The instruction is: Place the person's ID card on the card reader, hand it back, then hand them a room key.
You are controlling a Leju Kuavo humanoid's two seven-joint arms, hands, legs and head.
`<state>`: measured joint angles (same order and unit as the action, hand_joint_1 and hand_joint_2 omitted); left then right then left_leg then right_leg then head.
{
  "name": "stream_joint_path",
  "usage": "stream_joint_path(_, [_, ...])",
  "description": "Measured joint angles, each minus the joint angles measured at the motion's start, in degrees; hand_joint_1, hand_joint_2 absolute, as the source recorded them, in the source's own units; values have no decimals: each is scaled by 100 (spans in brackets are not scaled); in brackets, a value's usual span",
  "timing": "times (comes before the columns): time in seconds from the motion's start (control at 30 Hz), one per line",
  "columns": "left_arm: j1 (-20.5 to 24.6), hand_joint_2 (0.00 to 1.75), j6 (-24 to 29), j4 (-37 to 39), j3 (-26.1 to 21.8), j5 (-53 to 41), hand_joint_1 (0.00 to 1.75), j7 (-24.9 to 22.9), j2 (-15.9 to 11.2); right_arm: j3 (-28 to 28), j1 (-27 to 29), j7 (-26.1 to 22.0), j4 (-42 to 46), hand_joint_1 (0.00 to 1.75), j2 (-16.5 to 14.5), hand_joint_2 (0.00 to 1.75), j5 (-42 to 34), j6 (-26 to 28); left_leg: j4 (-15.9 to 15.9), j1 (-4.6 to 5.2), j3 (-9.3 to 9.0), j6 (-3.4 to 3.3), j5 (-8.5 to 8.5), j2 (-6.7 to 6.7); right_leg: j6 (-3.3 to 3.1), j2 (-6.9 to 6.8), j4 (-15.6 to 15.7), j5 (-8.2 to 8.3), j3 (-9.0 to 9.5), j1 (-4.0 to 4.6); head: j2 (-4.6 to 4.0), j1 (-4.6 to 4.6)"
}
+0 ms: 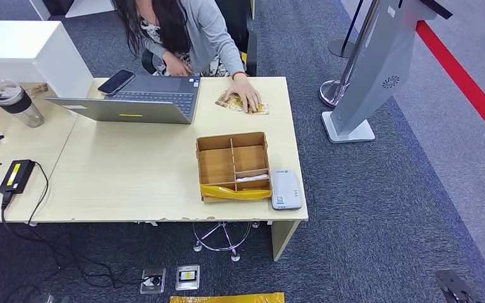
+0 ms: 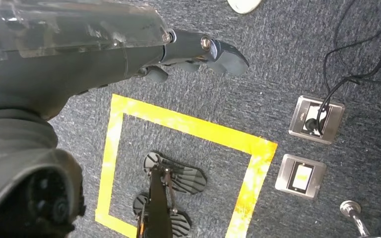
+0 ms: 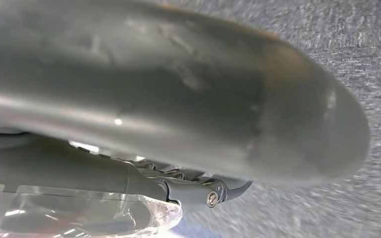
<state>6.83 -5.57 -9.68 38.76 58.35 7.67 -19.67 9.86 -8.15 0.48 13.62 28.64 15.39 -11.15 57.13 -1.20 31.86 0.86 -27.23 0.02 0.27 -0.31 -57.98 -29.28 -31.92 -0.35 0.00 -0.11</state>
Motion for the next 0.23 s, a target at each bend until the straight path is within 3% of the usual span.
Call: stream_joint_path(0.23, [0, 0, 27, 0, 2, -82, 0, -2, -33, 278, 153, -179, -91, 0, -297, 0, 308, 470, 0, 1, -4, 3, 3, 2, 0, 4, 0, 1, 2, -1, 0, 0])
